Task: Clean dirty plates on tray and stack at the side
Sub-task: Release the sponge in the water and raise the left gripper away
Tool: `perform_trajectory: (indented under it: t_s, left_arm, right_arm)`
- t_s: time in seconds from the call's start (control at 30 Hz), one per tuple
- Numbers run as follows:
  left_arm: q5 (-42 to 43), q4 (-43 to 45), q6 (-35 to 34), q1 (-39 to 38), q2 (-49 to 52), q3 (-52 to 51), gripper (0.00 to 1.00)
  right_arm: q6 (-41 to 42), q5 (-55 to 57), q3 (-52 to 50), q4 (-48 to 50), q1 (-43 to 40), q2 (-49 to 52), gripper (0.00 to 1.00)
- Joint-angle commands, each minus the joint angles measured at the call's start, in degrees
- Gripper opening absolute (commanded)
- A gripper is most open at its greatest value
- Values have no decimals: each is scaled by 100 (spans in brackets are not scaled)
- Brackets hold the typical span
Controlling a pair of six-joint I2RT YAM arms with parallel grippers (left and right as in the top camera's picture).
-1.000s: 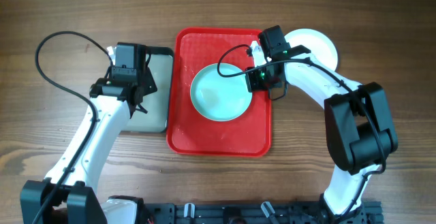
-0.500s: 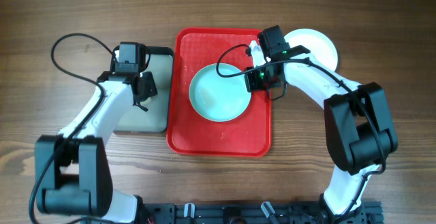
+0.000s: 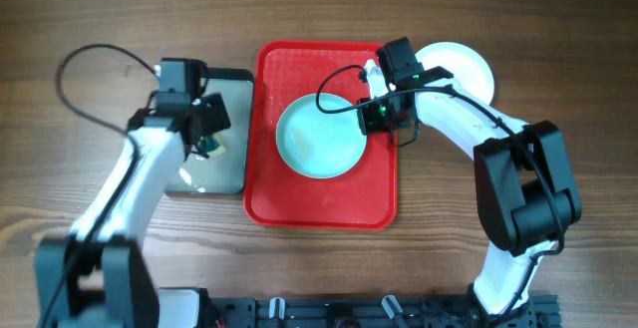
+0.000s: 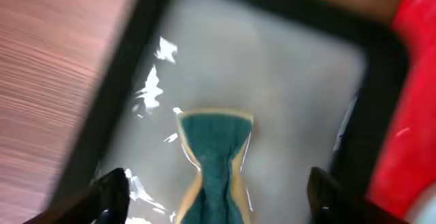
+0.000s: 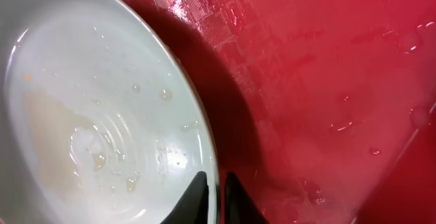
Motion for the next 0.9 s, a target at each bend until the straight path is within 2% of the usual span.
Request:
perform_trajectory:
  t_s: [0.0,0.07,0.13,0.2,0.37,0.7,0.77,0.87]
  left_arm:
    - [11,39,-682,461,-1154,35,87]
    - [11,57,-1139,872,-1725,35,97]
    - [11,50,-1250,1309,-2138,33,100]
    - [11,-2,-1250,1622,-2245,33,100]
    - [11,-538,-1250,1674,-2212,33,100]
    - [9,-538,-1248,1674,-2212,33,100]
    - [9,-538,-1250,1674,-2212,33,100]
    - [9,-538,-1250,1674,-2212,33,100]
  right_arm:
    - [4,-129,-46,24,39,79,16]
    - [9,-127,-46,31,39,79,18]
    - [17,-127,-46,48,39,79,18]
    - [55,-127,-46,68,39,101,20]
    - [151,-127,-46,74,39,103,24]
    - [203,271,-46,76,227,103,25]
    - [304,345,-46,74,232,103,22]
    - [302,343,-46,74,232,103,9]
